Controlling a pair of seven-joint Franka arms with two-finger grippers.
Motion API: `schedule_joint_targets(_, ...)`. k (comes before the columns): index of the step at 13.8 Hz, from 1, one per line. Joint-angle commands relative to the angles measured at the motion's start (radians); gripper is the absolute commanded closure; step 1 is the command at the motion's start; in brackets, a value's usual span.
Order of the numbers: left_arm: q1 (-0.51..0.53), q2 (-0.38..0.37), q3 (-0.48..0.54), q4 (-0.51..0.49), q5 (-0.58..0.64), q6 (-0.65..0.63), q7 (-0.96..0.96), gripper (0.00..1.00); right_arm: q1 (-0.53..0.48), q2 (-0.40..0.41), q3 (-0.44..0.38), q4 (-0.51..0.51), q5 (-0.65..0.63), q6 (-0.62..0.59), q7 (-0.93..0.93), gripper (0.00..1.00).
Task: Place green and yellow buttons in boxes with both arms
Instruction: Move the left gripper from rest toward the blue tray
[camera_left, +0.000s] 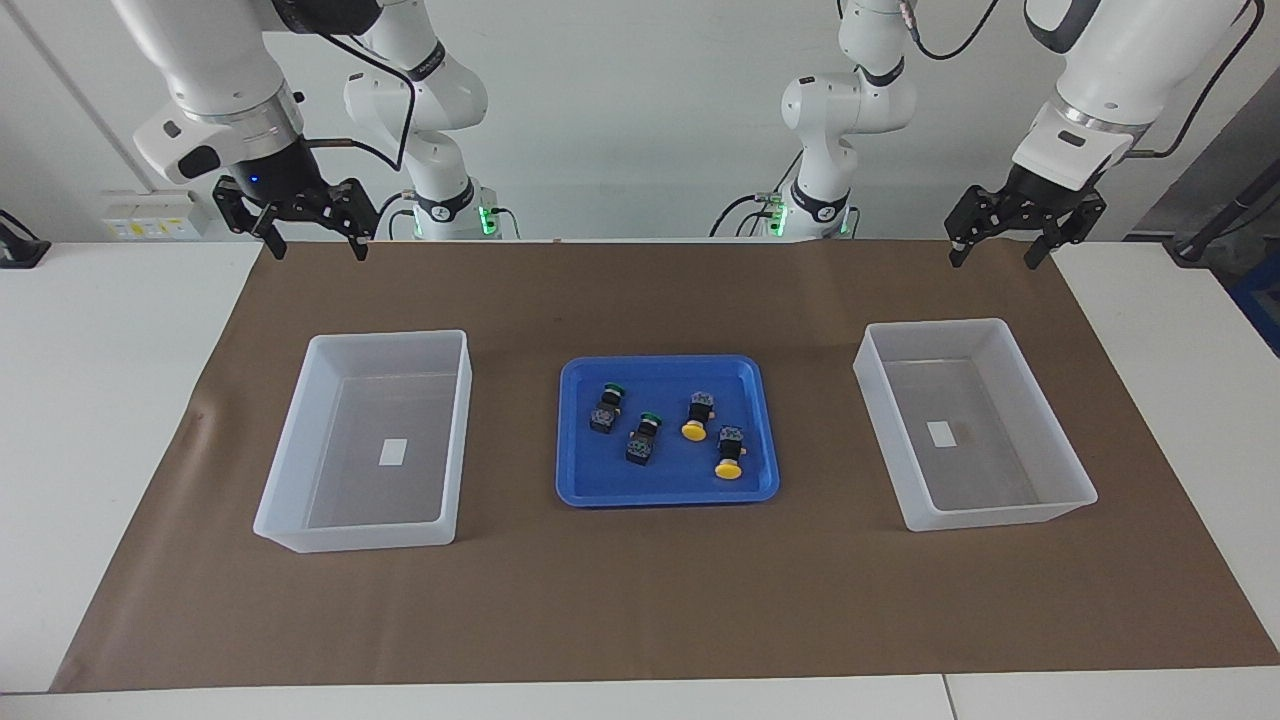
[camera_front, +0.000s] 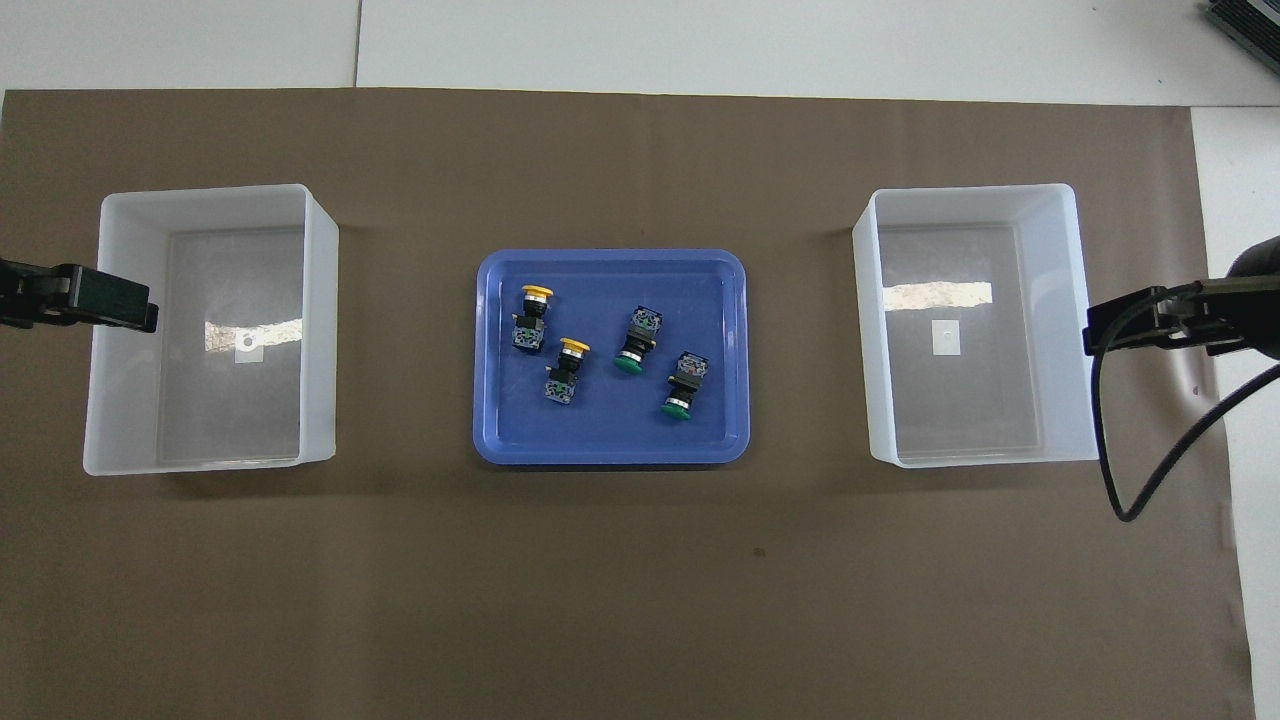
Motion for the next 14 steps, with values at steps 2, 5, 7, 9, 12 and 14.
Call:
schedule_joint_targets(2, -0.002, -0.022, -0.006, -0.029, 0.019, 0.014, -0.005, 0.0, -0.027, -0.015, -0.006, -0.01, 0.003, -0.003, -0.033, 0.0)
schedule_joint_targets(5, -0.004, -0.022, -0.008, -0.03, 0.019, 0.011, -0.002, 0.0, -0.055, -0.015, -0.006, -0.011, 0.005, -0.005, -0.033, 0.0)
schedule_joint_targets(7, -0.006, -0.022, -0.011, -0.03, 0.018, 0.017, -0.003, 0.0, -0.058, -0.017, -0.006, -0.014, 0.005, -0.014, -0.035, 0.0)
schedule_joint_targets(9, -0.007, -0.021, -0.012, -0.033, 0.018, 0.037, 0.0, 0.0, -0.044, -0.026, -0.004, -0.039, 0.005, 0.016, -0.033, 0.0)
schedule_joint_targets(12, -0.039, -0.018, -0.018, -0.038, 0.016, 0.074, 0.0, 0.0, -0.047, -0.046, -0.004, -0.086, 0.008, 0.062, -0.026, 0.0)
schedule_joint_targets(14, -0.068, -0.004, -0.02, -0.046, 0.015, 0.111, -0.002, 0.0, -0.051, -0.046, -0.004, -0.088, 0.01, 0.067, -0.026, 0.0)
